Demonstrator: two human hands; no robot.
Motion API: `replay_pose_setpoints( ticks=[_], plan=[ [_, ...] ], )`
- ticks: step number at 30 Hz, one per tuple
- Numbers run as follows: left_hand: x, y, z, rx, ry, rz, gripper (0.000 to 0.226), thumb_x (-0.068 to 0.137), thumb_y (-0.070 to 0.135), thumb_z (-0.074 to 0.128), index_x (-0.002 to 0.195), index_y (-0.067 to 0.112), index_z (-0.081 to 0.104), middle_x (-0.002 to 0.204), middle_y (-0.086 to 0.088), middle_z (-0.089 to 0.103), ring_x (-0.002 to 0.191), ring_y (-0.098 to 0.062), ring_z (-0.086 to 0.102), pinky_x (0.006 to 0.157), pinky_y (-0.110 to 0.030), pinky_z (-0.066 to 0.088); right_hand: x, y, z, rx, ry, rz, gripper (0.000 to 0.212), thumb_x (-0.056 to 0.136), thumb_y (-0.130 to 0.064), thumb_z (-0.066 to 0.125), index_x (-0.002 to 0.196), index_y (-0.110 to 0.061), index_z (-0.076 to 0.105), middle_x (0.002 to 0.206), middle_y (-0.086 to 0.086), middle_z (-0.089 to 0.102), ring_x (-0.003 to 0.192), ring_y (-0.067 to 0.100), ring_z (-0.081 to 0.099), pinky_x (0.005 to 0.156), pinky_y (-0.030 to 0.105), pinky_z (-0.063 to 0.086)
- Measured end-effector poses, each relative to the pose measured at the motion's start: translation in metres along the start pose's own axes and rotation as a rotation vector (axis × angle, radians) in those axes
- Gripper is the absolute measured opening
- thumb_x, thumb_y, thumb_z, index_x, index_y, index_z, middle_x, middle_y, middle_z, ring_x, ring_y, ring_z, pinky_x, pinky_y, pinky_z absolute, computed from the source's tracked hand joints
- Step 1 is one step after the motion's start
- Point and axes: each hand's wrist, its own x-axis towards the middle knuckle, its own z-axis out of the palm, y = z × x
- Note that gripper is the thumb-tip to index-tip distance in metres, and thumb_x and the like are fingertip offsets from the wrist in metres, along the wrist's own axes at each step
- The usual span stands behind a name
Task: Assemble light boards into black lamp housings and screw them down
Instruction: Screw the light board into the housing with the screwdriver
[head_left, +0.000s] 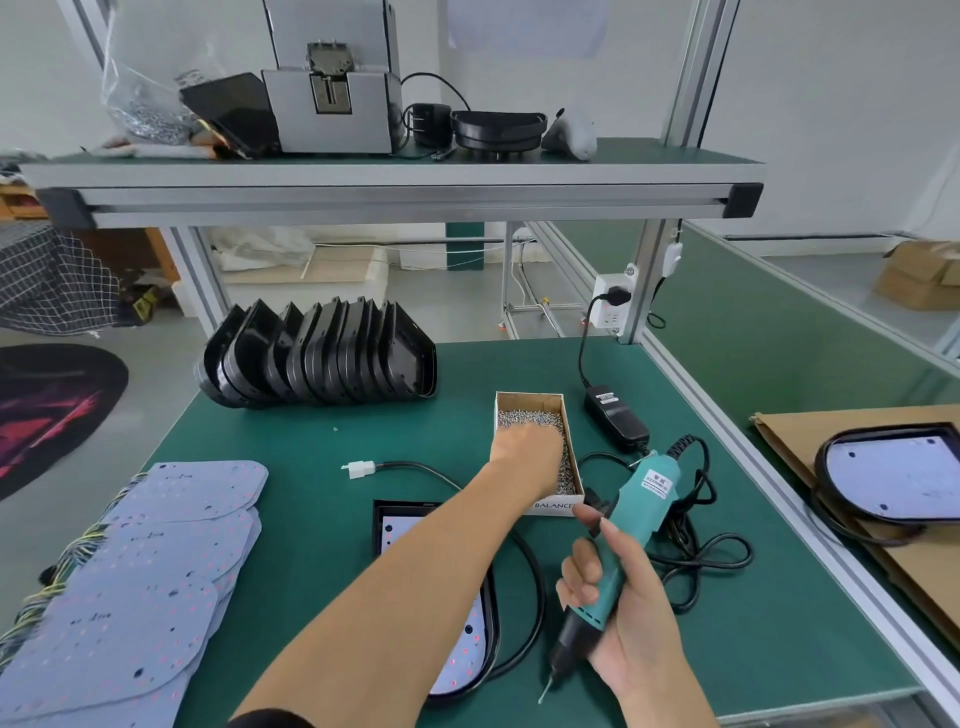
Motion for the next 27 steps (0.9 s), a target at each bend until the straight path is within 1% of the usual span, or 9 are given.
replay_pose_setpoints(
  ticks=[7,9,11,13,16,18,21,24,27],
  plan=[
    [-0.004,-0.001,-0.008,-0.020,-0.086,0.026,0.026,0.093,0.001,0.058,0.118,0.005,0.062,0.112,-0.015,0.066,0.106,-0.033,0.063,0.074,-0.037,0.047,-0.002,0.000,0.001,0.016,0.001,-0.006,0.030,0.094,-0.023,0.057,0.115,-0.005,0.066,0.057,0.001,0.036,0.041,0.010,0.035,0.044,0.023,0.029],
    [-0.006,-0.002,-0.010,-0.098,-0.069,0.027,0.016,0.092,-0.001,0.056,0.106,0.004,0.061,0.107,-0.016,0.066,0.102,-0.033,0.064,0.072,-0.037,0.048,-0.002,-0.001,0.002,0.012,0.000,-0.005,0.030,0.093,-0.024,0.058,0.115,-0.005,0.067,0.057,0.001,0.037,0.041,0.010,0.035,0.044,0.023,0.029],
    [-0.010,-0.005,-0.013,-0.241,-0.026,0.000,0.007,0.092,-0.001,0.055,0.092,0.006,0.057,0.099,-0.016,0.066,0.094,-0.034,0.065,0.069,-0.038,0.049,-0.001,-0.002,0.002,0.002,-0.005,-0.012,0.030,0.092,-0.024,0.059,0.113,-0.006,0.068,0.057,0.001,0.037,0.041,0.010,0.035,0.044,0.023,0.031],
    [-0.015,-0.011,-0.014,-0.435,0.021,-0.049,0.009,0.087,0.001,0.057,0.086,0.005,0.065,0.091,-0.012,0.070,0.085,-0.030,0.067,0.067,-0.036,0.056,-0.001,-0.001,0.002,-0.017,-0.008,-0.023,0.028,0.092,-0.024,0.059,0.110,-0.006,0.071,0.056,0.001,0.038,0.040,0.010,0.036,0.043,0.023,0.032],
    [-0.027,-0.022,-0.015,-0.789,0.091,-0.126,0.019,0.081,0.005,0.060,0.074,0.020,0.069,0.076,-0.001,0.074,0.064,-0.014,0.069,0.054,-0.019,0.053,-0.001,-0.001,0.002,-0.034,-0.008,-0.036,0.027,0.093,-0.024,0.058,0.109,-0.007,0.071,0.057,0.001,0.037,0.041,0.010,0.036,0.042,0.023,0.032],
    [-0.037,-0.030,-0.019,-0.934,0.156,-0.140,0.019,0.081,0.007,0.066,0.076,0.024,0.071,0.072,0.008,0.069,0.061,-0.005,0.061,0.052,-0.014,0.046,-0.002,-0.001,0.004,-0.048,-0.006,-0.047,0.028,0.093,-0.024,0.058,0.111,-0.006,0.070,0.057,0.001,0.037,0.041,0.010,0.036,0.042,0.023,0.033],
    [-0.047,-0.039,-0.023,-1.118,0.178,-0.157,0.015,0.084,0.008,0.073,0.089,0.021,0.073,0.077,0.005,0.069,0.065,-0.009,0.059,0.054,-0.019,0.047,-0.004,-0.004,0.009,-0.072,-0.014,-0.074,0.028,0.092,-0.025,0.060,0.111,-0.006,0.069,0.058,0.001,0.038,0.041,0.010,0.036,0.043,0.024,0.033],
    [-0.059,-0.041,-0.027,-1.222,0.157,-0.160,0.017,0.089,0.010,0.076,0.101,0.021,0.075,0.083,0.000,0.072,0.072,-0.010,0.063,0.057,-0.012,0.048,-0.006,-0.008,0.018,-0.074,-0.023,-0.099,0.030,0.090,-0.028,0.060,0.111,-0.008,0.067,0.059,0.001,0.039,0.042,0.010,0.036,0.043,0.023,0.036],
    [-0.076,-0.041,-0.033,-1.351,0.139,-0.149,0.009,0.091,0.009,0.076,0.096,0.016,0.077,0.086,-0.001,0.077,0.073,-0.008,0.064,0.068,-0.017,0.050,-0.009,-0.014,0.031,-0.029,-0.039,-0.124,0.030,0.091,-0.030,0.060,0.113,-0.010,0.064,0.062,0.001,0.042,0.046,0.010,0.038,0.045,0.023,0.038]
  ],
)
